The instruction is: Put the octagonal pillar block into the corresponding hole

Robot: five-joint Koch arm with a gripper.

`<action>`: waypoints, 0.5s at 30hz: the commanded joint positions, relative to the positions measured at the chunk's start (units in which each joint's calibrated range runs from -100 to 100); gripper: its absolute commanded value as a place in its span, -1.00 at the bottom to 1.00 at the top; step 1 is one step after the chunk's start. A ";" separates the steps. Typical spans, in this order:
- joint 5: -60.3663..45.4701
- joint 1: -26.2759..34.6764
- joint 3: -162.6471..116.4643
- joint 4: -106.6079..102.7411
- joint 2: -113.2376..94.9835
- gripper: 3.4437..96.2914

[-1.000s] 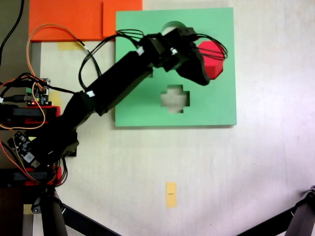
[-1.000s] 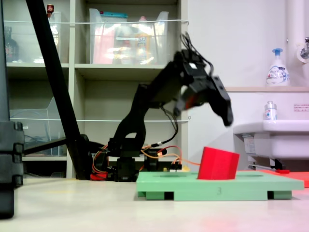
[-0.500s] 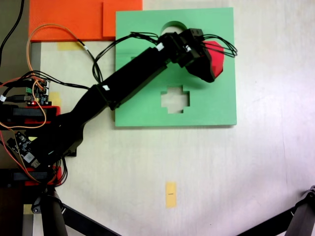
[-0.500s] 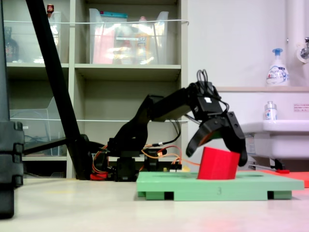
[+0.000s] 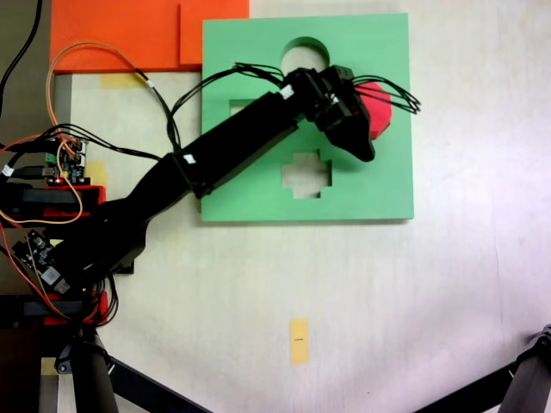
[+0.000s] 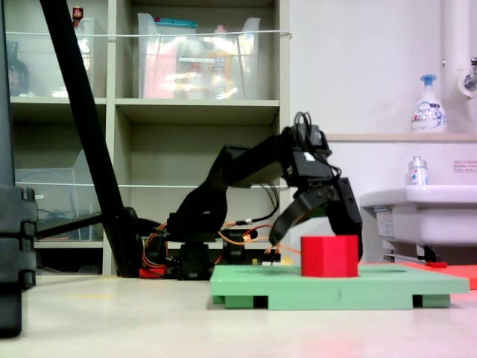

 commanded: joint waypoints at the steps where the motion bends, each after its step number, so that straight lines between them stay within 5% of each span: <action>1: -0.59 0.68 7.64 2.44 -9.44 0.63; 4: -4.64 1.37 10.13 4.66 -20.34 0.55; 9: -15.58 1.47 10.03 0.32 -47.57 -0.10; 15: -29.79 -2.10 10.03 -5.94 -70.76 0.12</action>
